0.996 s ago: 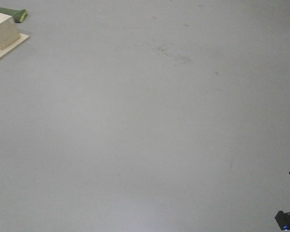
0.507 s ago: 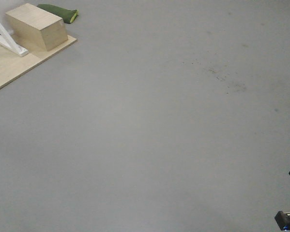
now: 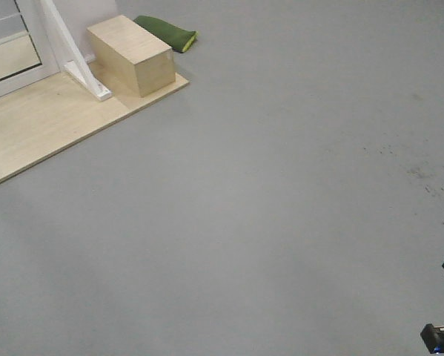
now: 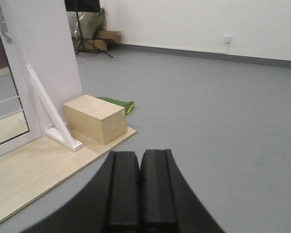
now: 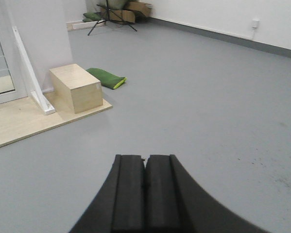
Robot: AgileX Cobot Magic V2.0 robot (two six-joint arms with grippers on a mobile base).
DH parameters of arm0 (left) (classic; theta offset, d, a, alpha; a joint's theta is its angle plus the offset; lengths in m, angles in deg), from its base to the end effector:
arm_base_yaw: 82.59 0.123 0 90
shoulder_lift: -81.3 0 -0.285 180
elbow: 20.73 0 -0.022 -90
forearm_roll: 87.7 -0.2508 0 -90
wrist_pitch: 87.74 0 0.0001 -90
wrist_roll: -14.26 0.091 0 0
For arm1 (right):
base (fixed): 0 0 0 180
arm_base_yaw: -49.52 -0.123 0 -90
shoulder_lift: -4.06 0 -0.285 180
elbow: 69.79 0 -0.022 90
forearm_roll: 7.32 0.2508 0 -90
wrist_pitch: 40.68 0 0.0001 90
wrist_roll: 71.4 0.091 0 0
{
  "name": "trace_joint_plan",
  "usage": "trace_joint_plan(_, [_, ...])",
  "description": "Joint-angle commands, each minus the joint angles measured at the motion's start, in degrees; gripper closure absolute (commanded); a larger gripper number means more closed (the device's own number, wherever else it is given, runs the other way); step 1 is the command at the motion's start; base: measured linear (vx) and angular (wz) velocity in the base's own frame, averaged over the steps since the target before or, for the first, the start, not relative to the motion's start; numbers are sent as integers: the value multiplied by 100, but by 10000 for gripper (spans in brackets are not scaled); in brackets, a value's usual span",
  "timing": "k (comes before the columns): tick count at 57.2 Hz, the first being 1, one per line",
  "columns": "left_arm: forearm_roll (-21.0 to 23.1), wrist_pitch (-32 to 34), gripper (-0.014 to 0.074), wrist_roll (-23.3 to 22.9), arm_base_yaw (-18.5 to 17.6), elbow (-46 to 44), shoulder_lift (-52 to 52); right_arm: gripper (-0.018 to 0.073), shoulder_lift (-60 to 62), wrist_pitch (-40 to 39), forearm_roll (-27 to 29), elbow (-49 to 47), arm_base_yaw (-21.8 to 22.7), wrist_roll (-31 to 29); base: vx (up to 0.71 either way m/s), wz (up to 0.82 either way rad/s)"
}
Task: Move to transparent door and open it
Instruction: 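Drive forward and turn to face the white-framed glass door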
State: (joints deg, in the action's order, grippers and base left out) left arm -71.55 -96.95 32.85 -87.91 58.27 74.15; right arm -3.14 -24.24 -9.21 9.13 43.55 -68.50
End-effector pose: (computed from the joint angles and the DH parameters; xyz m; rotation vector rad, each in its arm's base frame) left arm 0.0559 -0.0093 0.1892 0.1488 1.6518 -0.0725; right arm 0.0546 0.0048 0.1778 -0.0696 1.7892 0.0800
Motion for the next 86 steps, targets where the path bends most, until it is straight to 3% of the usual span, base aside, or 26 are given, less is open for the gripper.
trace_joint_plan(1, [25,470,599,-4,6,84,83,563,85,-474,-48,26,35,-38,61,43])
trace_joint_plan(86, [25,470,599,-4,6,84,83,563,85,-474,-48,26,35,-38,57,40])
